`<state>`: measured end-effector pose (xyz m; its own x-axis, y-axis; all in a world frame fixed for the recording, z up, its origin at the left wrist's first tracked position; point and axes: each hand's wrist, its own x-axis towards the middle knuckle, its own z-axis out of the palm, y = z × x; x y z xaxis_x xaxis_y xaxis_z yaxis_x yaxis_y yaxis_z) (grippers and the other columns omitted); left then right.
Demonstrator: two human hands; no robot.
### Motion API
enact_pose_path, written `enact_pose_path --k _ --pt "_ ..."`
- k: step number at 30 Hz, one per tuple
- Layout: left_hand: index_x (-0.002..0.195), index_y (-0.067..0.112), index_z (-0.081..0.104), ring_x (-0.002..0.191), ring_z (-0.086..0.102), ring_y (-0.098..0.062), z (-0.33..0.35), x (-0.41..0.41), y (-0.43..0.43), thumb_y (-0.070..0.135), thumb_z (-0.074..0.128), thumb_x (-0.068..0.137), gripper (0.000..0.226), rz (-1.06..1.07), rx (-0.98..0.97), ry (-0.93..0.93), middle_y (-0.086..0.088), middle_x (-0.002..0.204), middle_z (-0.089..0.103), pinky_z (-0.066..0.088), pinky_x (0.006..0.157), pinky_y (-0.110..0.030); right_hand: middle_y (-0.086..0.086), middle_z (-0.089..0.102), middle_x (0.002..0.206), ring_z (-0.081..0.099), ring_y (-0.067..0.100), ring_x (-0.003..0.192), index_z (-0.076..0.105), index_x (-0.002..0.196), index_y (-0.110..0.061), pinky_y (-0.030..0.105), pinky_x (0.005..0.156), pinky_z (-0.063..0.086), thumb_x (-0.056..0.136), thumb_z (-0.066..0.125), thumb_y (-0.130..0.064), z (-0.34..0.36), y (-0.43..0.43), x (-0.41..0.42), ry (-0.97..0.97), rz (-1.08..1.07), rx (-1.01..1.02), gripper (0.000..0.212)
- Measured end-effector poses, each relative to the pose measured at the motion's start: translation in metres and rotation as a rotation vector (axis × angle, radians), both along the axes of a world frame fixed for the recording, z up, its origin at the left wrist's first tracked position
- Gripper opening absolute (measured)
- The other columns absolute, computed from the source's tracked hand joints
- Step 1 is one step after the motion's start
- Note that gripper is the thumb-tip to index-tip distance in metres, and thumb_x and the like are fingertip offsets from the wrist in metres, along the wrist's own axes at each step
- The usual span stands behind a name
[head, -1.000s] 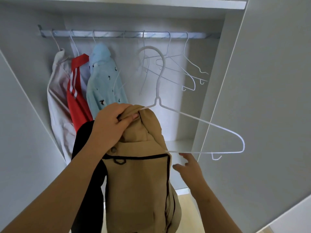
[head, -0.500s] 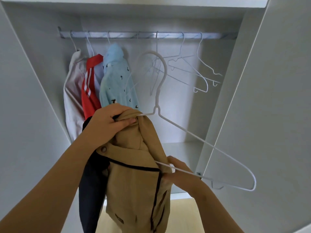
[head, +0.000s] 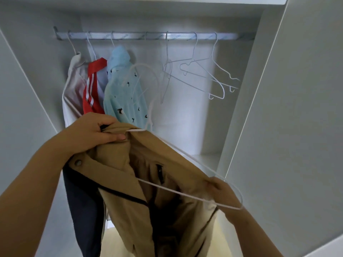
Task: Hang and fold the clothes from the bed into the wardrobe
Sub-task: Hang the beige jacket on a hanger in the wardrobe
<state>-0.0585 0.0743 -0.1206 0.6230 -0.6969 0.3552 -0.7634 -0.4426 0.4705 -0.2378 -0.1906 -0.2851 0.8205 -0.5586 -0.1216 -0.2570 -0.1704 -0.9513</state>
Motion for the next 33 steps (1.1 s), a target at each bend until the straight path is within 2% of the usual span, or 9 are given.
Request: enact_pose_path --k 5,9,13,17,20,24,27,29,33 --pt "0.073 0.013 0.069 0.064 0.057 -0.012 -0.006 0.011 0.012 0.020 0.076 0.073 0.010 -0.016 0.198 0.026 -0.005 0.065 0.064 0.043 0.060 -0.014 0.006 0.053 0.070 0.049 0.016 0.067 0.058 0.085 0.007 0.021 0.062 0.038 0.096 0.049 -0.020 0.021 -0.016 0.000 0.018 0.073 -0.051 0.030" --pt "0.073 0.010 0.064 0.059 0.053 -0.010 -0.022 0.009 0.008 0.028 0.073 0.078 0.021 0.024 0.300 -0.070 -0.001 0.063 0.060 0.041 0.064 -0.021 -0.001 0.052 0.066 0.049 0.012 0.065 0.053 0.072 -0.013 0.020 0.060 0.036 0.098 0.044 -0.028 0.032 -0.017 0.007 0.102 0.035 -0.349 0.031" --pt "0.076 0.018 0.057 0.073 0.055 -0.012 -0.042 -0.002 -0.004 0.041 0.059 0.086 0.025 0.183 0.411 -0.196 0.006 0.073 0.057 0.045 0.070 -0.030 -0.002 0.052 0.068 0.050 0.018 0.070 0.052 0.075 -0.015 0.030 0.062 0.037 0.099 0.040 -0.029 0.043 -0.010 0.011 0.095 -0.048 -0.448 0.030" --pt "0.084 0.008 0.065 0.076 0.061 -0.031 -0.061 -0.025 -0.019 0.025 0.064 0.086 0.017 0.314 0.151 -0.295 -0.011 0.079 0.064 0.048 0.062 -0.040 0.000 0.050 0.069 0.045 0.012 0.064 0.049 0.078 -0.008 0.026 0.057 0.035 0.100 0.036 -0.028 0.063 0.011 0.020 0.022 -0.101 -0.417 0.033" --pt "0.084 0.006 0.066 0.068 0.061 -0.031 -0.065 -0.036 -0.031 0.033 0.054 0.089 0.030 0.367 0.021 -0.326 -0.013 0.074 0.063 0.046 0.056 -0.038 -0.001 0.048 0.068 0.044 0.008 0.062 0.044 0.074 -0.014 0.017 0.053 0.034 0.100 0.035 -0.028 0.076 0.029 0.025 -0.007 -0.017 -0.430 0.031" --pt "0.097 0.012 0.067 0.084 0.061 -0.027 -0.065 -0.048 -0.043 0.049 0.035 0.083 0.051 0.382 -0.081 -0.187 -0.009 0.088 0.066 0.048 0.072 -0.040 0.008 0.057 0.080 0.056 0.015 0.069 0.044 0.086 -0.016 0.009 0.051 0.040 0.101 0.035 -0.026 0.084 0.052 0.027 -0.034 0.130 -0.280 0.020" --pt "0.101 0.013 0.068 0.087 0.062 -0.027 -0.066 -0.054 -0.047 0.030 0.057 0.090 0.023 0.356 -0.157 -0.187 -0.007 0.092 0.067 0.049 0.074 -0.041 0.005 0.058 0.059 0.059 0.010 0.048 0.043 0.079 -0.015 0.011 0.042 0.044 0.100 0.037 -0.027 0.083 0.059 0.022 -0.023 0.183 -0.058 0.025" --pt "0.101 0.013 0.069 0.088 0.061 -0.025 -0.066 -0.054 -0.048 0.020 0.064 0.088 0.016 0.345 -0.203 -0.185 -0.006 0.092 0.067 0.048 0.076 -0.038 -0.005 0.058 0.050 0.057 0.002 0.046 0.049 0.076 -0.015 0.012 0.050 0.047 0.098 0.041 -0.028 0.080 0.054 0.018 -0.108 0.176 -0.044 0.026" --pt "0.100 0.015 0.070 0.083 0.053 -0.011 -0.065 -0.055 -0.048 0.026 0.064 0.086 0.019 0.360 -0.252 -0.140 0.000 0.091 0.066 0.037 0.073 -0.021 -0.008 0.061 0.085 0.056 0.012 0.086 0.055 0.083 -0.027 0.030 0.082 0.045 0.096 0.044 -0.025 0.079 0.030 0.015 -0.334 -0.261 -0.269 0.018"
